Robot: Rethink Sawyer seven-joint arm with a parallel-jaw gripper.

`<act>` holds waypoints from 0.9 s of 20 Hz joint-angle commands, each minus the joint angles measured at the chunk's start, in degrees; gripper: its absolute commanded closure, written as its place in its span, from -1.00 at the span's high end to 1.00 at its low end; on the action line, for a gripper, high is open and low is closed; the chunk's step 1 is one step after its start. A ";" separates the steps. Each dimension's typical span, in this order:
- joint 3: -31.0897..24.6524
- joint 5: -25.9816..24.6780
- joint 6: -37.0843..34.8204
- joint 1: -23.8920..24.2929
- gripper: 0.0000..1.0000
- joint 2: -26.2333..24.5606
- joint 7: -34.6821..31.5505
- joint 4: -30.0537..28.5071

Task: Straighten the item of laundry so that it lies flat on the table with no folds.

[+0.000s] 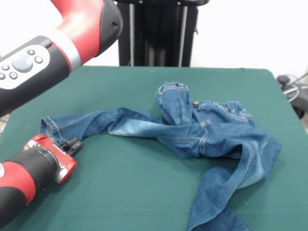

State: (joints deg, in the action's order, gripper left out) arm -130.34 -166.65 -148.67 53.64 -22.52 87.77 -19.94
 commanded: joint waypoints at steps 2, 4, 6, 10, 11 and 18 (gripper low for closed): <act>5.73 -4.35 11.58 -2.13 -1.00 -2.64 3.21 6.71; 5.35 -4.35 11.70 -2.19 -1.00 -2.41 2.47 6.76; 4.96 -4.35 12.04 -2.27 -1.00 -2.21 2.42 6.81; 5.12 -4.37 11.36 -2.53 -1.00 -1.84 1.00 6.75; 5.15 -4.37 11.31 -2.59 -1.00 -1.79 1.10 6.74; 2.40 -4.36 12.30 -2.11 -1.00 -2.22 -3.52 7.34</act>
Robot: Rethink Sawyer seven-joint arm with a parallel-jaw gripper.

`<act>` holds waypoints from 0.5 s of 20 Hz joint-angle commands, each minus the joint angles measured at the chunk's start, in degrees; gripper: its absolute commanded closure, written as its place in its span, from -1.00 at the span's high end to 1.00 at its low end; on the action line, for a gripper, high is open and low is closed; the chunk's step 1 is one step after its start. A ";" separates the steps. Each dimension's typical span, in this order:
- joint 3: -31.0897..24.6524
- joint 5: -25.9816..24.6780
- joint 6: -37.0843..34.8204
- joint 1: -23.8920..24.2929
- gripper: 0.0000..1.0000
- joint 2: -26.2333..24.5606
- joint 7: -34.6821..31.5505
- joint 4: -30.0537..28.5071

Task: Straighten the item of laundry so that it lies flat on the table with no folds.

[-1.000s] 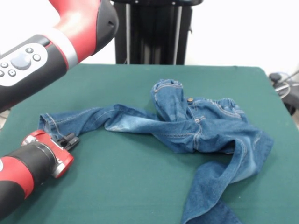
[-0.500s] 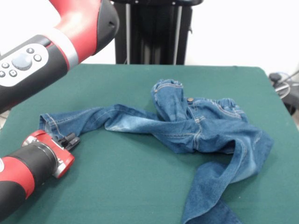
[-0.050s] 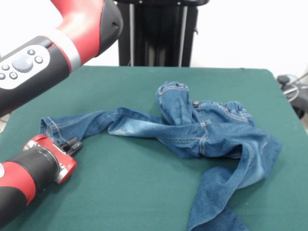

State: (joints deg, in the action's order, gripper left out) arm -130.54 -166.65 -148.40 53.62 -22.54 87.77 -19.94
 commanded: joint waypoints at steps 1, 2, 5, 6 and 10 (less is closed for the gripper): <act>1.51 -4.35 12.83 -1.90 -1.00 -2.36 -4.38 7.57; 1.42 -4.35 13.28 -1.86 -1.00 -2.33 -4.56 7.60; 0.38 -4.35 13.03 -1.40 -1.00 -2.70 -6.69 7.84; 0.29 -4.36 12.79 -1.31 -1.00 -2.76 -6.83 7.87; 0.78 -4.38 12.48 -1.25 -1.00 -2.68 -6.54 7.77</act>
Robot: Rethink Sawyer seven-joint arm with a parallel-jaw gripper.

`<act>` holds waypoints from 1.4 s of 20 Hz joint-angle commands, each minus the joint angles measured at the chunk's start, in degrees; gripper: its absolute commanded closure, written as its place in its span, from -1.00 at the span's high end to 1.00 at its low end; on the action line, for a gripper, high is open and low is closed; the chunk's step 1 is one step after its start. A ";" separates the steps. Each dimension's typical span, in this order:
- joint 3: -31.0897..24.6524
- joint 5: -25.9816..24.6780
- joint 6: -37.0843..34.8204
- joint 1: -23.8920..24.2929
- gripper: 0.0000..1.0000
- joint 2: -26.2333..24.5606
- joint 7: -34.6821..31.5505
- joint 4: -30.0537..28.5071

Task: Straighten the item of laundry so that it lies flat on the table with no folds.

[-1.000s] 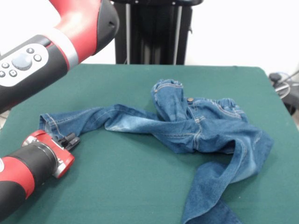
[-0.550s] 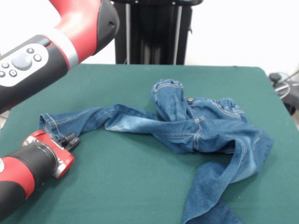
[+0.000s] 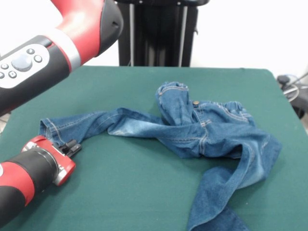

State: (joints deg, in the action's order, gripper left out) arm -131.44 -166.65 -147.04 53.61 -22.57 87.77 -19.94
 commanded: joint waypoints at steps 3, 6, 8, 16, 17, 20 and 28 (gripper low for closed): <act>1.80 -4.38 10.90 -1.16 -1.00 -2.72 -6.29 7.76; 1.51 -4.39 11.03 -0.99 -1.00 -2.97 -6.47 7.85; 1.58 -4.39 10.73 -0.92 -1.00 -3.00 -6.83 7.84; 0.67 -4.40 12.25 -0.86 -1.00 -3.13 -10.01 8.08; 0.27 -4.40 12.66 -0.79 -1.00 -3.20 -10.76 8.18; -0.93 -4.39 14.00 -0.65 -1.00 -3.31 -12.70 8.46; -3.96 -4.35 16.98 -0.30 -1.00 -3.59 -18.28 9.16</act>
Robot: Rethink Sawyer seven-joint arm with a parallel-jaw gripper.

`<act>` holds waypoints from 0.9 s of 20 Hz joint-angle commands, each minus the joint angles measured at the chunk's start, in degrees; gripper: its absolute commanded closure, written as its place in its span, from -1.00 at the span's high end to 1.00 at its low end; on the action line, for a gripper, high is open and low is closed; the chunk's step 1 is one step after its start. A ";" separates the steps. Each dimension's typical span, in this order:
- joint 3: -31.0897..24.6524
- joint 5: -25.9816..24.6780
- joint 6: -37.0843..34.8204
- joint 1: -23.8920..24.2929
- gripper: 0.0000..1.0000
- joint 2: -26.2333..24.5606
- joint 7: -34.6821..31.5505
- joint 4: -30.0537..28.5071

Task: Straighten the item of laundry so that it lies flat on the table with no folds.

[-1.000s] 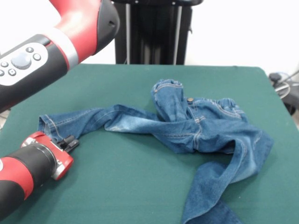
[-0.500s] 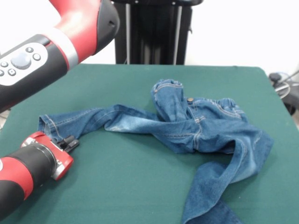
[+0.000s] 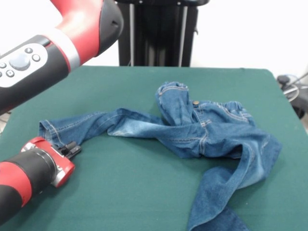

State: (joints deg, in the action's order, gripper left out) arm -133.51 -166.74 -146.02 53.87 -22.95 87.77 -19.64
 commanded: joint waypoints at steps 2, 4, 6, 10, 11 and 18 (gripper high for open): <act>-3.55 -4.24 17.85 -0.44 -1.00 -3.41 -20.06 9.25; -4.46 -4.23 18.72 -0.35 -1.00 -3.51 -21.63 9.47; -5.47 -4.22 20.28 -0.34 -1.00 -3.52 -22.10 9.71; -6.86 -4.20 22.53 -0.44 -1.00 -3.41 -23.32 10.02; -6.84 -4.19 22.43 -0.49 -1.00 -3.31 -23.46 10.01; -5.43 -4.20 22.93 -1.24 -1.00 -2.25 -23.77 9.59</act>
State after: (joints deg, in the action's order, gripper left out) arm -140.28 -168.62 -142.17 54.07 -23.66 81.18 -18.73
